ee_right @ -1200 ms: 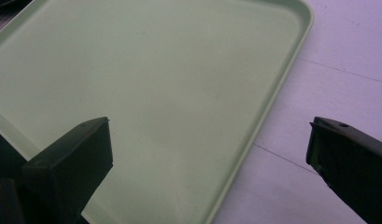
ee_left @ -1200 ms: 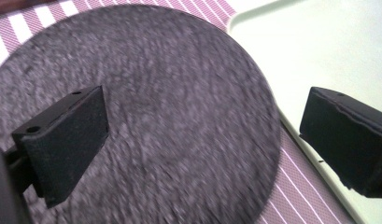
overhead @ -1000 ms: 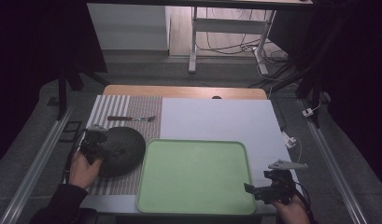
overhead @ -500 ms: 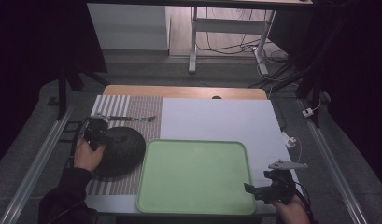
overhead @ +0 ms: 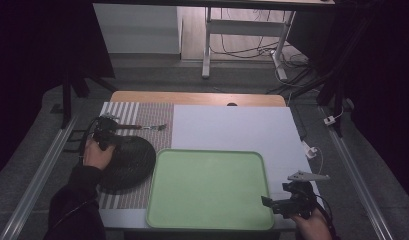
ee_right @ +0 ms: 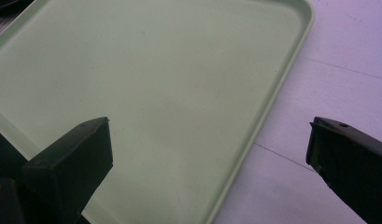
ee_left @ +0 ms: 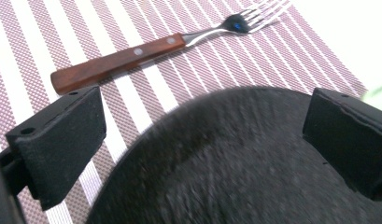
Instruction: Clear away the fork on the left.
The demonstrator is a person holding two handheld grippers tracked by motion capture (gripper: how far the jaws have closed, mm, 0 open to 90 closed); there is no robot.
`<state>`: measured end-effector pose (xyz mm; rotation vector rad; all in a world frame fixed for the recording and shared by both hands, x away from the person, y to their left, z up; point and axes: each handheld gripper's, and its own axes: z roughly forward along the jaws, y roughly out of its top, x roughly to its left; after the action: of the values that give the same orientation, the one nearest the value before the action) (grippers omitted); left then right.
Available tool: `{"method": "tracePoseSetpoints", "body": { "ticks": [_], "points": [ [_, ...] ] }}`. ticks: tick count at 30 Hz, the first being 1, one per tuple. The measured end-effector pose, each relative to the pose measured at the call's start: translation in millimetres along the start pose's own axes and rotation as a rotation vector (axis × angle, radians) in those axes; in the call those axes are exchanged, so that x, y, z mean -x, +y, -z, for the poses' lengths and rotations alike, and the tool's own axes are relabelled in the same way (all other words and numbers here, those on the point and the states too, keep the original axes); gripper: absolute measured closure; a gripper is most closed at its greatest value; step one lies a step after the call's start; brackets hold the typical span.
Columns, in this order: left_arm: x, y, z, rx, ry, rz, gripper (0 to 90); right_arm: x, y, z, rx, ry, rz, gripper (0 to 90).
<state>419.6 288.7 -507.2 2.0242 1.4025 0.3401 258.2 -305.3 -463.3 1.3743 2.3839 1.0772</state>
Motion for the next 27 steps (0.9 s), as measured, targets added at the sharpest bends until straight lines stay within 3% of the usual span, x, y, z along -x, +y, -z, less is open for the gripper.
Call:
{"method": "tracePoseSetpoints", "body": {
  "ticks": [2, 4, 10, 17, 20, 21, 24, 25, 27],
  "points": [
    [-2.3, 4.2, -4.6, -0.017, 0.000, -0.018, 0.0, 0.1, 0.0, 0.0, 0.000, 0.000, -0.001, 0.5],
    [-4.3, 8.6, -9.2, -0.031, 0.025, -0.035, 0.0, 0.2, 0.1, -0.1, -0.001, 0.001, -0.004, 0.5],
    [-10.9, 19.2, -22.3, -0.040, 0.040, -0.017, 0.8, 0.8, 0.1, -0.1, -0.001, 0.002, -0.009, 0.5],
    [-20.7, 28.3, -28.5, -0.036, -0.027, -0.002, 4.8, 1.2, 0.0, 0.0, 0.000, 0.005, -0.010, 0.5],
    [-25.9, 33.2, -29.5, -0.055, -0.023, -0.012, 20.5, 1.3, 0.0, 0.1, 0.001, 0.005, -0.010, 0.5],
    [-27.9, 34.3, -30.3, -0.058, -0.034, -0.009, 34.9, 1.5, 0.0, 0.2, 0.001, 0.005, -0.010, 0.5],
    [-34.3, 37.2, -33.8, -0.063, -0.041, 0.009, 42.7, 1.7, -0.1, 0.2, 0.002, 0.005, -0.011, 0.5],
    [-36.0, 38.0, -34.9, -0.065, -0.031, 0.015, 53.6, 1.8, -0.1, 0.1, 0.002, 0.007, -0.011, 0.5],
    [-39.2, 40.4, -36.5, -0.075, -0.006, 0.020, 58.0, 2.0, -0.1, 0.1, 0.001, 0.009, -0.013, 0.5]
  ]
}}
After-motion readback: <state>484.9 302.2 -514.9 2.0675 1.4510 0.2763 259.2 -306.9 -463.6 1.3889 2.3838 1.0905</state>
